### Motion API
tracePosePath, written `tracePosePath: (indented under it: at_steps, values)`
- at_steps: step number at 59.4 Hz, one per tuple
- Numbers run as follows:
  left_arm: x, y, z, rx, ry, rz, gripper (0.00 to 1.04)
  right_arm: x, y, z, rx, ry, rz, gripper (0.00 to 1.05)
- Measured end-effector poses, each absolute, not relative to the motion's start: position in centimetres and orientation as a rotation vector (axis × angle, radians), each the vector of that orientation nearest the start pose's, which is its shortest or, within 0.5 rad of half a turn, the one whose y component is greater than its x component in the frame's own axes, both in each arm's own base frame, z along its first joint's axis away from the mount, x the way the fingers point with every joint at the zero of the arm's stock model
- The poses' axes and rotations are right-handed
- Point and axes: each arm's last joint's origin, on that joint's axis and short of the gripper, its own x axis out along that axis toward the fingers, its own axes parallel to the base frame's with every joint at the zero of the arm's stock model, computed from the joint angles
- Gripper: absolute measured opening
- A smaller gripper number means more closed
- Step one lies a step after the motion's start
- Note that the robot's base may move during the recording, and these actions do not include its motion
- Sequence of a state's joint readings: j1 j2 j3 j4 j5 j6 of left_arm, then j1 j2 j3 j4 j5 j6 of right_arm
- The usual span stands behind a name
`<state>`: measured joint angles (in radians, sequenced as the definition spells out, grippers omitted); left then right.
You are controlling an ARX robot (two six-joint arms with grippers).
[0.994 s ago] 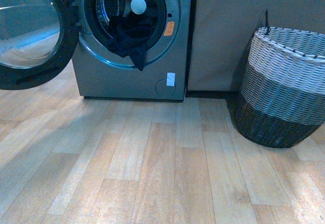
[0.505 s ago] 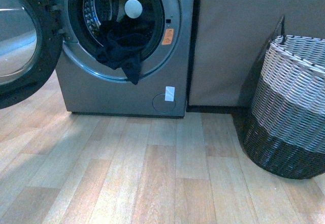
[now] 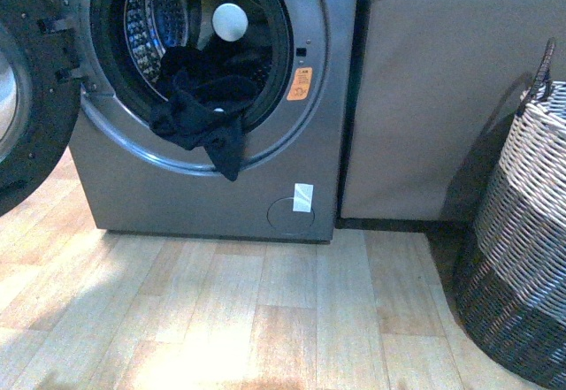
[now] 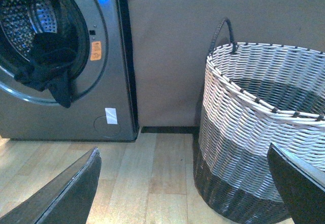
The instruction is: Collect clothes from washing machine
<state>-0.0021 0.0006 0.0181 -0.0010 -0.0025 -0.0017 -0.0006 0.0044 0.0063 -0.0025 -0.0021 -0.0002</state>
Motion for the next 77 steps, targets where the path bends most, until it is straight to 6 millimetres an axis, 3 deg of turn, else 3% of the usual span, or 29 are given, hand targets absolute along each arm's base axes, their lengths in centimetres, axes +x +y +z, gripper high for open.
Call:
tracePosePath:
  at_steps: [77]
  values:
    - [9.66,-0.01,16.95,-0.002,-0.016,0.001,0.98,9.76,0.00,16.51,0.000,0.001,0.002,0.97]
